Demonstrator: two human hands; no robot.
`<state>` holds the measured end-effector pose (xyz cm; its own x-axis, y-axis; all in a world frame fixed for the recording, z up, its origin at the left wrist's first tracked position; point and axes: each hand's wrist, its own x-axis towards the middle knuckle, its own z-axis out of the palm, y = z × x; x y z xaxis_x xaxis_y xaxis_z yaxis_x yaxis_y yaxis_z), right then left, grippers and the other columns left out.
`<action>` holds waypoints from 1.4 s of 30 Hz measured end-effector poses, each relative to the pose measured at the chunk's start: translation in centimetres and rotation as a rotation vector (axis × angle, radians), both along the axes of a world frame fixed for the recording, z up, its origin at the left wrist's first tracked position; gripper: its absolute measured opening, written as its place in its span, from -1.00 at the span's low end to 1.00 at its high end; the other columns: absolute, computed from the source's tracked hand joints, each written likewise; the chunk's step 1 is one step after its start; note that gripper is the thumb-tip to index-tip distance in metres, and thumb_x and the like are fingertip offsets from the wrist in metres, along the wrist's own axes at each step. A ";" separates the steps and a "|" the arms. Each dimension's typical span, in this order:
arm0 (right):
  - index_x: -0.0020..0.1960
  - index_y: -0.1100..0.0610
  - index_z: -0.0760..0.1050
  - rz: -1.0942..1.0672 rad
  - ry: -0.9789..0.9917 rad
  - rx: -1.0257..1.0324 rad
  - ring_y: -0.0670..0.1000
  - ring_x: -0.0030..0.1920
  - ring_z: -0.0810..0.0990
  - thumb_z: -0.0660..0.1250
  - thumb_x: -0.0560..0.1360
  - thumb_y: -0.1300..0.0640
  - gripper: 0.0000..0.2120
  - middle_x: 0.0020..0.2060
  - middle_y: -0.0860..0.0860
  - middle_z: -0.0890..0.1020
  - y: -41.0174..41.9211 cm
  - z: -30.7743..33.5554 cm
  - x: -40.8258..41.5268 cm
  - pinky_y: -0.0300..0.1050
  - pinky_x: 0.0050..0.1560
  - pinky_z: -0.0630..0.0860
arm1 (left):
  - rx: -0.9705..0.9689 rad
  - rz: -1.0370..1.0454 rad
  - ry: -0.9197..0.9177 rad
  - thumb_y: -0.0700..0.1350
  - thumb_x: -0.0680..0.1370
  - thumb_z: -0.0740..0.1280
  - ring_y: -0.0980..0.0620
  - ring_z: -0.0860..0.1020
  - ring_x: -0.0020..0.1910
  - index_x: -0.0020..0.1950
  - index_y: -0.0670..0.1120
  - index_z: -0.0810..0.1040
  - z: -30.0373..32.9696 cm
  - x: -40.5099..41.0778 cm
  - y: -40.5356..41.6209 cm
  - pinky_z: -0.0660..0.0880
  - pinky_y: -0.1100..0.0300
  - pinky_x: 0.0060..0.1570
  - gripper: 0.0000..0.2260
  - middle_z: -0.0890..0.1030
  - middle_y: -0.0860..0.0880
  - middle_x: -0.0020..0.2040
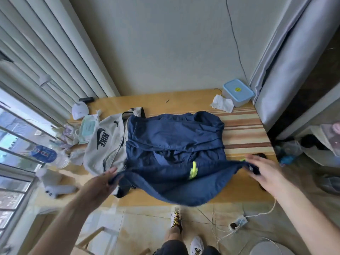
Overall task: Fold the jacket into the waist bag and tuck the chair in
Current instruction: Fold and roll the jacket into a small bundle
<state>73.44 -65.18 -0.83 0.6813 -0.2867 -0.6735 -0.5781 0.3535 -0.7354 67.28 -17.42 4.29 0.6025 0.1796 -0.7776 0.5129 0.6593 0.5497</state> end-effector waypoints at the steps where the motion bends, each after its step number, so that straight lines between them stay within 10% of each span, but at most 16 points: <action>1: -0.02 0.23 0.58 -0.070 -0.010 0.102 0.08 -0.02 0.61 0.32 0.57 0.38 -0.89 -0.01 0.16 0.62 0.3 0.0 2.5 -0.12 -0.22 0.67 | -0.083 0.081 0.004 -0.32 0.67 0.19 -0.08 0.61 0.06 0.21 -0.33 0.50 -0.3 2.5 0.4 0.68 0.21 -0.21 -0.83 0.57 -0.25 0.16; 6: -0.05 0.26 0.52 -0.198 -0.018 0.265 0.04 0.00 0.59 0.29 0.62 0.32 -0.92 0.01 0.16 0.58 3.1 -0.8 14.4 -0.20 -0.09 0.68 | -0.244 0.288 0.018 -0.35 0.68 0.14 -0.10 0.55 0.32 0.24 -0.32 0.52 -3.5 16.1 1.3 0.49 0.27 0.26 -0.78 0.52 -0.27 0.21; 9: 0.07 0.26 0.55 -0.284 0.009 0.206 0.05 0.08 0.62 0.34 0.58 0.34 -0.92 0.09 0.16 0.62 4.1 -3.2 21.0 -0.19 -0.12 0.69 | -0.215 0.276 -0.040 -0.37 0.67 0.13 -0.05 0.59 0.21 0.01 -0.33 0.53 -5.2 23.0 1.3 0.58 0.27 0.13 -0.81 0.53 -0.23 0.17; 13: 0.32 0.20 0.53 -0.258 -0.067 -0.225 0.02 0.18 0.63 0.39 0.55 0.25 -0.66 0.27 0.14 0.61 7.2 -5.7 25.7 -0.14 0.22 0.59 | 0.312 -0.015 -0.135 -0.27 0.66 0.24 0.07 0.59 0.04 0.05 -0.07 0.53 -8.0 28.0 1.6 0.57 0.31 0.01 -0.87 0.55 -0.09 0.11; 18: 0.25 0.11 0.55 0.457 -0.579 -0.982 0.01 0.33 0.48 0.38 0.58 0.06 -0.73 0.30 0.04 0.53 16.3 -8.2 20.2 -0.15 0.31 0.41 | 1.146 -0.488 -0.040 0.16 0.44 0.53 0.03 0.49 0.31 0.46 0.01 0.41 -11.4 25.4 0.3 0.49 -0.01 0.28 -0.34 0.49 0.02 0.36; 22: 0.39 0.14 0.48 1.004 -0.667 -1.402 0.19 0.35 0.47 0.39 0.50 0.18 -0.54 0.36 0.15 0.51 20.6 -13.1 16.7 0.12 0.39 0.41 | 1.302 -0.697 0.168 0.26 0.37 0.52 -0.12 0.48 0.30 0.41 0.01 0.37 -14.4 22.4 -0.5 0.49 -0.15 0.22 -0.29 0.49 -0.05 0.31; 28: 0.02 0.16 0.59 0.858 -0.555 -1.339 0.15 -0.19 0.58 0.45 0.43 0.40 -0.77 -0.19 0.04 0.67 20.2 -13.7 24.9 0.07 -0.19 0.56 | 1.239 -0.476 0.184 0.02 0.56 0.41 -0.19 0.64 -0.01 0.04 -0.09 0.60 -14.9 22.7 0.9 0.47 0.04 -0.07 -0.81 0.65 -0.06 -0.10; 36: 0.16 0.17 0.55 0.577 -0.656 -1.402 0.15 0.03 0.54 0.31 0.59 0.16 -0.83 0.05 0.09 0.60 22.3 -9.5 26.7 0.05 0.06 0.49 | 1.052 -0.464 0.353 0.33 0.46 0.37 -0.18 0.56 0.21 0.31 -0.09 0.43 -14.0 22.0 0.5 0.49 -0.14 0.22 -0.38 0.58 -0.09 0.20; 42: 0.56 0.03 0.31 1.172 -0.406 -1.356 0.29 0.54 0.28 0.06 0.64 -0.20 -0.43 0.55 0.20 0.32 23.4 -15.2 17.5 0.26 0.44 0.32 | 1.034 -0.641 0.371 0.08 0.47 0.48 -0.17 0.63 0.05 0.30 -0.06 0.50 -13.4 22.0 0.4 0.58 -0.09 0.07 -0.53 0.67 -0.09 0.10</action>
<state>90.96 -41.83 -16.04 0.9505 0.2577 -0.1736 0.2036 -0.9387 -0.2783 89.26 -17.02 -9.07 0.5831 0.5588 -0.5897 0.8123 -0.4116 0.4132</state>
